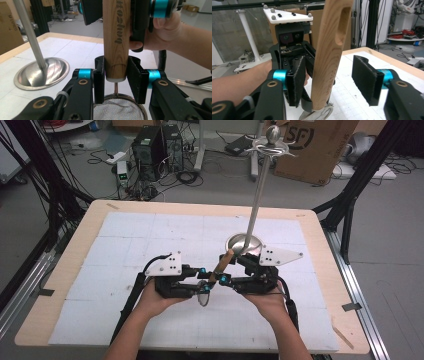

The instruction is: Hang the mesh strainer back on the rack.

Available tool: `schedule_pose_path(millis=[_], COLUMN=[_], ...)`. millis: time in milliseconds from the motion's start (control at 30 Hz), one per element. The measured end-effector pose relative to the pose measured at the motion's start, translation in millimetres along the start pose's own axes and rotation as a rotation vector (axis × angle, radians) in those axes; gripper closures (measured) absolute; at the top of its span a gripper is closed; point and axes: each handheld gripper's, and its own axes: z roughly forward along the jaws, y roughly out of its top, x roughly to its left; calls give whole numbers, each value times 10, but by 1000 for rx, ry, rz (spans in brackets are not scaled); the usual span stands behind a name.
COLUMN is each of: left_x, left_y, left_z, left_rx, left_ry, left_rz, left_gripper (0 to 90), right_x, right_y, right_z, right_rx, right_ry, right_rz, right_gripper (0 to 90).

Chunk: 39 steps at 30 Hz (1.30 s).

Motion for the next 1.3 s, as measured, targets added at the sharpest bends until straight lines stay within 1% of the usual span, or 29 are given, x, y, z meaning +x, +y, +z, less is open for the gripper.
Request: schedule_pose_path(millis=[133, 233, 300, 367, 467, 533, 567, 733, 900, 1000, 1133, 1233, 1300], left_x=[-11, -8, -7, -3, 10, 12, 18, 20, 20, 24, 21, 28, 19], left_y=[4, 4, -4, -15, -37, -47, -49, -50, -53, -54, -62, -64, -61], left_z=[-7, -12, -17, -20, -23, -18, -19, -15, -11, -12, -19, -19, -16], left_rx=[-12, -10, -11, -11, -11, -14, -9, -16, -14, -14, -17, -20, -16], left_ry=[-19, -22, -22, -22, -28, -31, -32, -36, -33, -29, -29, -22, -14], left_rz=[1, 4, 3, -1, -3, -7, -2, -2, -5, -7, -5, -27, -37], left_gripper=[686, 686, 686, 686, 686, 686, 686, 686, 686, 686, 684, 668, 624], right_x=[7, 12, 21, 32, 47, 50, 52, 65, 76, 83, 84, 89, 79], right_y=[-4, -6, -4, -4, -4, -6, -7, -5, 1, 4, 5, 8, 7], right_z=[3, 3, 4, 5, 15, 23, 26, 45, 59, 71, 71, 68, 61], right_rx=[5, 8, 9, 15, 20, 23, 25, 22, 25, 26, 32, 30, 36], right_ry=[14, 30, 34, 44, 45, 49, 49, 55, 45, 34, 36, 27, 21], right_rz=[-1, 4, -4, -1, -9, -9, -9, -12, -24, -21, -22, -30, -26], right_gripper=[516, 570, 595, 640, 673, 680, 682, 690, 696, 699, 700, 701, 701])
